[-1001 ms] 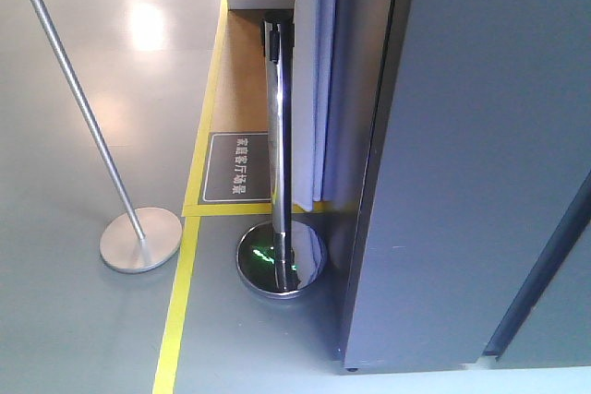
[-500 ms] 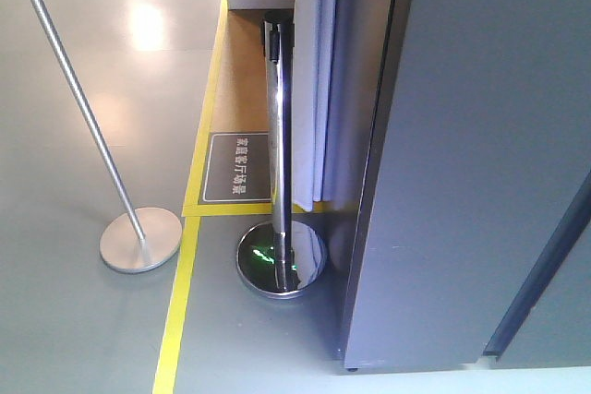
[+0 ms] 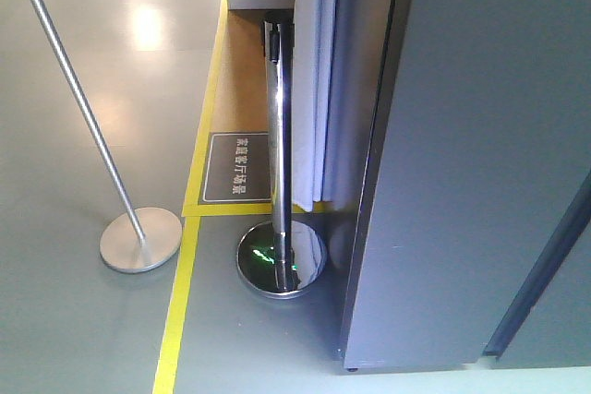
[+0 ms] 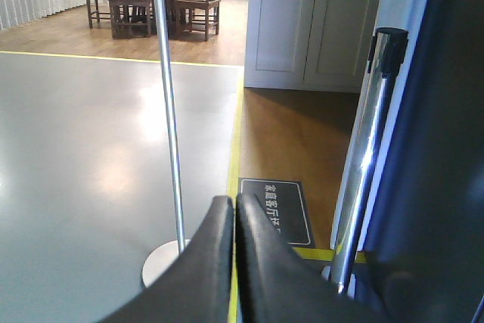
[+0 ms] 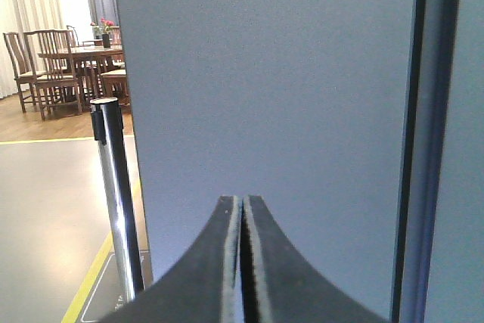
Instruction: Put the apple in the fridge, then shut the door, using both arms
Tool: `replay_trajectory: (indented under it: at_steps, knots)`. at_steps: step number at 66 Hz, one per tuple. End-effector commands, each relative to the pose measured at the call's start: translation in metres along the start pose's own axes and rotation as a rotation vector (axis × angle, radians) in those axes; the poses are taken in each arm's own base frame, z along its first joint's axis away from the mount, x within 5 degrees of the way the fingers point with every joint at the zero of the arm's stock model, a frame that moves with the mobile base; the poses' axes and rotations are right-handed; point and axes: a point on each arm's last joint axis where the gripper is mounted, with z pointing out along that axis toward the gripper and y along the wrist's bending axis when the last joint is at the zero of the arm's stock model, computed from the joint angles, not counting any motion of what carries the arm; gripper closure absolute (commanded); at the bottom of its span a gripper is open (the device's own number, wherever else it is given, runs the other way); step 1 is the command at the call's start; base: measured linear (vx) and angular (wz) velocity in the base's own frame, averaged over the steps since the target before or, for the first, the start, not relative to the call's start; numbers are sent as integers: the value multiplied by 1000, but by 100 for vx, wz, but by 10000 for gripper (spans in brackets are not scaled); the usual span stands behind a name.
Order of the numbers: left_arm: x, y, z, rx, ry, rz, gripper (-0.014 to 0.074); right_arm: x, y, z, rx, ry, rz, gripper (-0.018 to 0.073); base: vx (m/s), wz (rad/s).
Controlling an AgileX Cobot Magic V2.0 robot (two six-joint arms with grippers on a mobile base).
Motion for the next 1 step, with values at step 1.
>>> replay_trajectory:
  at_steps: [1]
  knots:
    - [-13, -2, -3, 18, -105, -13, 604, -7, 1, -1, -6, -85, -18, 562, 0, 0]
